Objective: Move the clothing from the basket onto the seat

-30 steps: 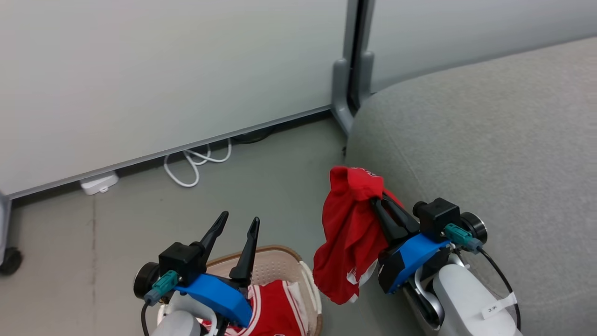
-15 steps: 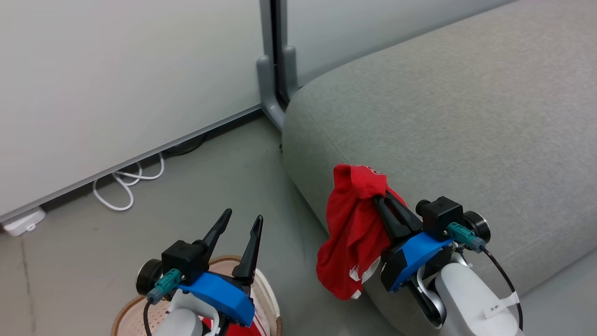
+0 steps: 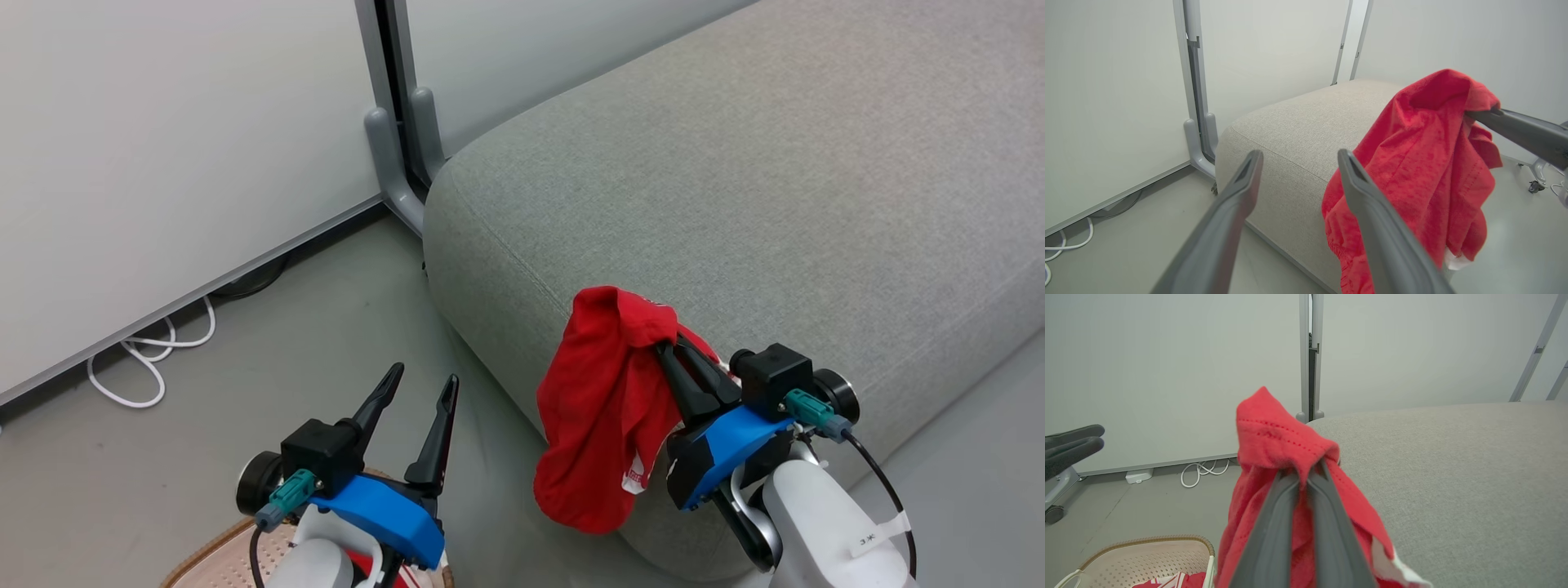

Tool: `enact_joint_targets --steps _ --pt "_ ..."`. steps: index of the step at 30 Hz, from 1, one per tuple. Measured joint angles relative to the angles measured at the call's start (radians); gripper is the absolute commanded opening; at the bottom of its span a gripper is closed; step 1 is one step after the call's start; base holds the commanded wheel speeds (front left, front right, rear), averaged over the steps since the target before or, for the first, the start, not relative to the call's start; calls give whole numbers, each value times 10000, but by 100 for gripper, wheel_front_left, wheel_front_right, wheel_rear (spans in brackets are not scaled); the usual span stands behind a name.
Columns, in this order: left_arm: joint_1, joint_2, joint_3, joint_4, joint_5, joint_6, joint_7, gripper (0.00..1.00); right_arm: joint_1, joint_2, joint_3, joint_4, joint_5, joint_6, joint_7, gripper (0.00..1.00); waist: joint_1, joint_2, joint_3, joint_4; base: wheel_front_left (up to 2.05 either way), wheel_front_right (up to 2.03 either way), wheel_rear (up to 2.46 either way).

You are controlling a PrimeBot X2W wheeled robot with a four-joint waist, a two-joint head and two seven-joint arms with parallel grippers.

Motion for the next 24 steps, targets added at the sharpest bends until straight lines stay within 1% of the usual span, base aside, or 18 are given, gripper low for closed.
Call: enact_joint_targets --steps 6,18,22,24 --pt "0 48 -2 -25 12 0 0 100 12 -2 -25 -46 40 0 0 0 0 0 70 -88 0 0 0" --pt "-5 150 -82 -36 15 0 0 100 48 -2 -244 -96 100 0 0 0 0 0 192 73 0 0 0" --pt "-87 255 -61 -169 92 0 0 100 -502 -2 -660 -109 449 0 0 0 0 0 425 101 0 0 0" --pt "-204 339 -67 -228 144 0 0 100 -965 -4 -955 13 416 0 -2 0 0 0 600 130 0 0 0"
